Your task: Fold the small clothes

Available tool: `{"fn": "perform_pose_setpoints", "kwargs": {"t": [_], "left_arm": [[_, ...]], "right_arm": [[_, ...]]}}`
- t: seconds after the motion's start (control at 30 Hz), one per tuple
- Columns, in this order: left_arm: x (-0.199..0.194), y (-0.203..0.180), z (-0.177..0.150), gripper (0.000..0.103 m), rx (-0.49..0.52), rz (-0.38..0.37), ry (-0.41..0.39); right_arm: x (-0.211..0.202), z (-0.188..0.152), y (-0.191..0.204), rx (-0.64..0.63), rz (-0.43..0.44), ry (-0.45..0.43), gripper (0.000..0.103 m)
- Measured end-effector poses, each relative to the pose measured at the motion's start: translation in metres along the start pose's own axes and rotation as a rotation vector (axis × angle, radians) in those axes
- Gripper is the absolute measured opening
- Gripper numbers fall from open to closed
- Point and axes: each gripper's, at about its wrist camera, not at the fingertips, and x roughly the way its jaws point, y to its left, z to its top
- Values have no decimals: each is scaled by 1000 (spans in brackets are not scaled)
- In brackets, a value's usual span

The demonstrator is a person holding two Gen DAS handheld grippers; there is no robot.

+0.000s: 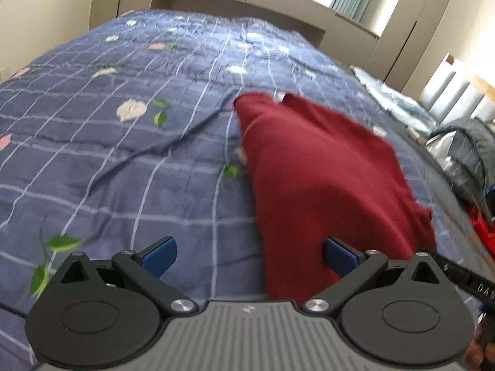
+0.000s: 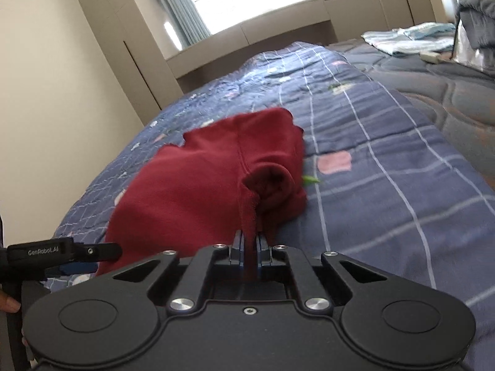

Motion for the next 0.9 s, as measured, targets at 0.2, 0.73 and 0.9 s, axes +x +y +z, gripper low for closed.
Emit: {"fn": "perform_pose_setpoints", "kwargs": {"t": [0.2,0.73,0.9], "left_arm": [[4,12,-13,102,-48,-14,29],[0,12,-16,102,-36,-17,33],[0,14,-17,102,-38,-16,33]], "right_arm": [[6,-7,-5,23,-15,5,14],[2,-10,-7,8,-24,-12,22],[2,-12,-3,-22,-40,-17,22]]}}
